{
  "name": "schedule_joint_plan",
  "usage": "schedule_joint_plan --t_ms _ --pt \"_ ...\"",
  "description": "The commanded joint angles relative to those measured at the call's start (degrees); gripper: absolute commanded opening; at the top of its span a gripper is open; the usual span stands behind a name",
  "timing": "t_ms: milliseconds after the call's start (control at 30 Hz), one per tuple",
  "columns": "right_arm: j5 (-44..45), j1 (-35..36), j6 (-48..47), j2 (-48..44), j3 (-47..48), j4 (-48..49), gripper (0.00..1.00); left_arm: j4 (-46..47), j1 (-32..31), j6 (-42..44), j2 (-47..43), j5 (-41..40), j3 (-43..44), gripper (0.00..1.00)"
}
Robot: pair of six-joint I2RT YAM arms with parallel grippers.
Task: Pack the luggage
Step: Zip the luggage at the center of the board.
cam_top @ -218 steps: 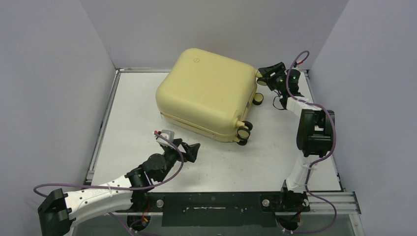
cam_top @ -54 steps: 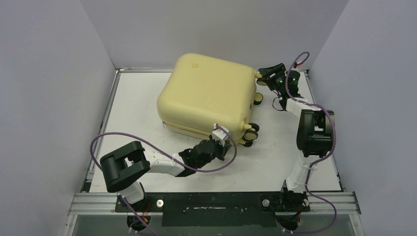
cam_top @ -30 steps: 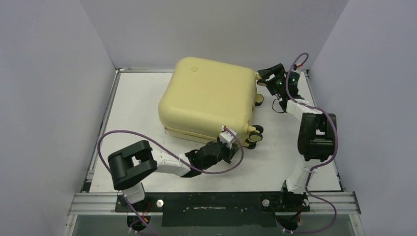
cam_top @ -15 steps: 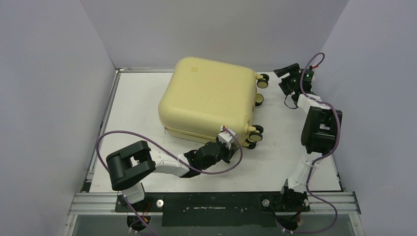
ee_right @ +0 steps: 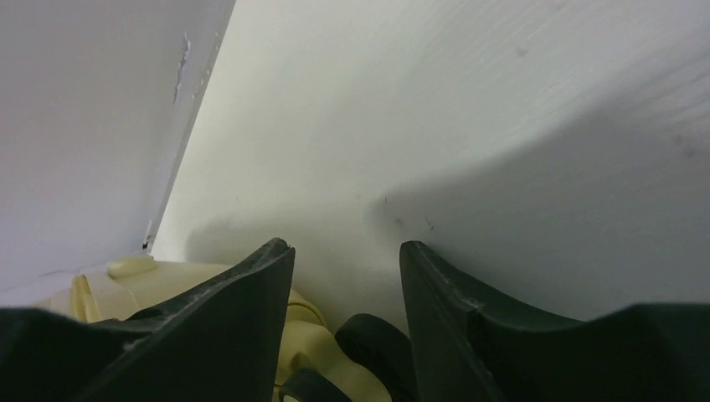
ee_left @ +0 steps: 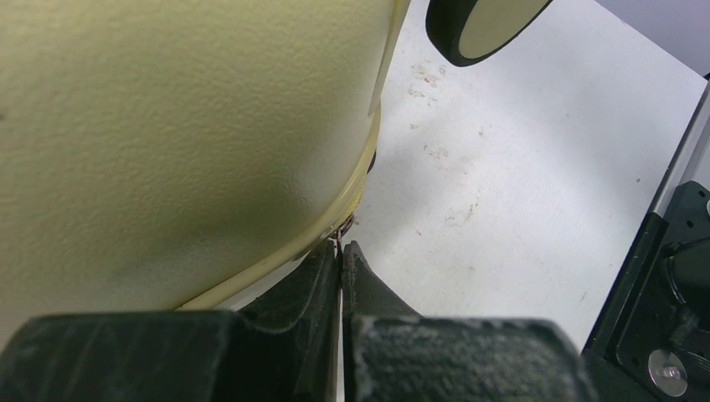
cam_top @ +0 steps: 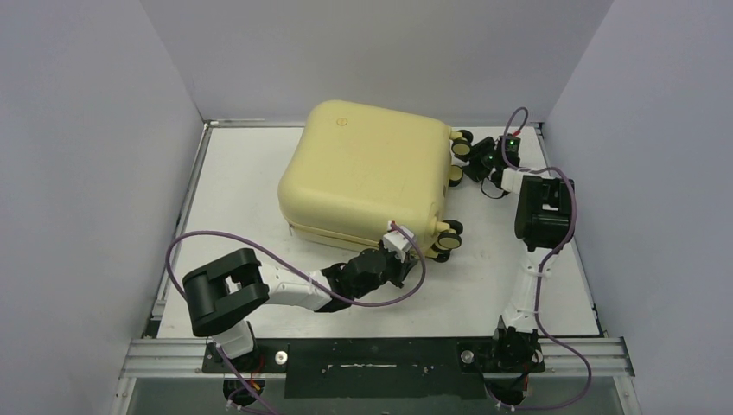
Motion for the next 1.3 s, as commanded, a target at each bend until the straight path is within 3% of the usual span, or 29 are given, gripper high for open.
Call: schedule_joint_plan --t_ms 0,167,267,500,833,967,1100,1200,1267 --pt "-2.44 2.82 -0.94 -0.31 -2.45 1.99 0.47 2.57 -0.94 -0.35 -4.44 1.76 0.73 0.0" --pt "-2.75 4.69 -0.28 -3.27 -9.38 5.71 0.27 2.57 -0.94 -0.54 -6.94 0.86 -2.35 0.0" --pt "-2.49 5.83 -0.07 -6.0 -14.22 7.57 0.21 2.3 -0.94 -0.87 -9.46 -0.74 -4.97 0.0" --pt "0.57 11.25 1.79 -15.4 -27.22 12.75 0.19 -3.28 -0.86 -1.01 -19.33 -4.86 -11.24 0.0" --pt "7.47 22.73 4.8 -24.86 -40.69 18.72 0.16 -21.09 -0.68 -3.94 -40.48 -15.33 -20.02 0.0" --pt "9.07 25.16 1.37 -25.22 -40.94 17.16 0.1 -25.67 -0.98 -5.2 -45.91 -13.86 -22.57 0.0" --pt "10.48 27.33 -1.33 -26.05 -42.02 16.38 0.07 -22.35 -1.57 -5.86 -48.06 -8.85 -24.87 0.0" --pt "12.84 28.21 -2.84 -28.35 -43.37 13.92 0.1 -23.09 -1.57 -6.74 -48.12 -12.08 -24.61 0.0" --pt "14.99 27.58 -4.12 -31.52 -45.07 11.49 0.18 -23.69 -1.44 -6.69 -48.77 -14.57 -24.56 0.0"
